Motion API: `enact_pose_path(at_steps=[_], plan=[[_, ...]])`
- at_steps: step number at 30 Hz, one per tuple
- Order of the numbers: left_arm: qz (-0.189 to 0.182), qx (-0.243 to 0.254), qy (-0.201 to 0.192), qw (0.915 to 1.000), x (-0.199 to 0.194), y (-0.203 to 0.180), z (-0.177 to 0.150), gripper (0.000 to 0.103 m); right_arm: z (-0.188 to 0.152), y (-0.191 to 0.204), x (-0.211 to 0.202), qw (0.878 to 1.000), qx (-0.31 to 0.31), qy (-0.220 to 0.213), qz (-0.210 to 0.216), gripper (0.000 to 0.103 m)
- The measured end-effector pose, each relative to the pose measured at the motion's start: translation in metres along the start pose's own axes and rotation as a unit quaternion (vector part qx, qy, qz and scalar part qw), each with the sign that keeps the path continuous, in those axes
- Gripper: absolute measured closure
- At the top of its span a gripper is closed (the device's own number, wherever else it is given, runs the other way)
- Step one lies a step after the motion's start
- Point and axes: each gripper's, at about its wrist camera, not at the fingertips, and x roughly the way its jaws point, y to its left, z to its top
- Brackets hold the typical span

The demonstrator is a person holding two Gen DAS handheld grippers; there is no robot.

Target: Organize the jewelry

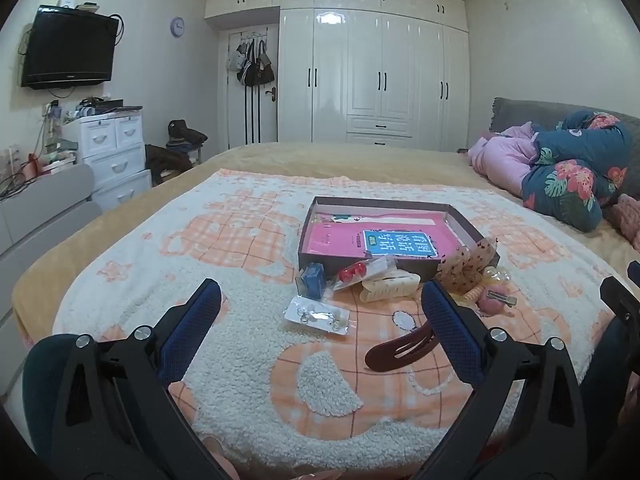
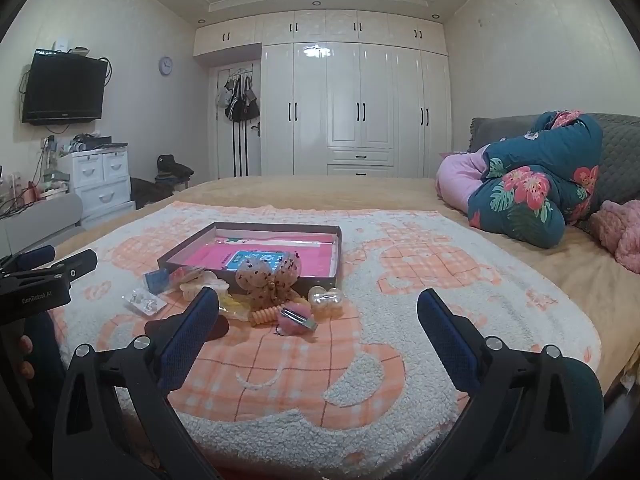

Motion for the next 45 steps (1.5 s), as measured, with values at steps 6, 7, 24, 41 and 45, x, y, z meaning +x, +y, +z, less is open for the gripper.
enact_pose_path(at_steps=[6, 7, 24, 41, 45], plan=[[-0.001, 0.0, 0.0, 1.0, 0.004, 0.007, -0.001, 0.011, -0.001, -0.002, 0.0, 1.0, -0.002, 0.001, 0.001, 0.006], [-0.001, -0.001, 0.0, 1.0, 0.005, 0.009, -0.001, 0.011, 0.002, 0.0, -0.001, 1.0, 0.001, 0.0, 0.001, 0.006], [0.003, 0.004, -0.003, 1.0, -0.003, -0.004, 0.003, 0.011, 0.004, -0.002, 0.003, 1.0, -0.001, 0.002, 0.003, 0.006], [0.003, 0.006, -0.002, 1.0, -0.003, -0.004, 0.003, 0.011, 0.003, -0.001, 0.0, 1.0, 0.0, 0.001, 0.003, 0.006], [0.004, 0.005, -0.002, 1.0, -0.003, -0.003, 0.004, 0.011, 0.002, -0.001, 0.0, 1.0, 0.001, 0.0, 0.002, 0.006]])
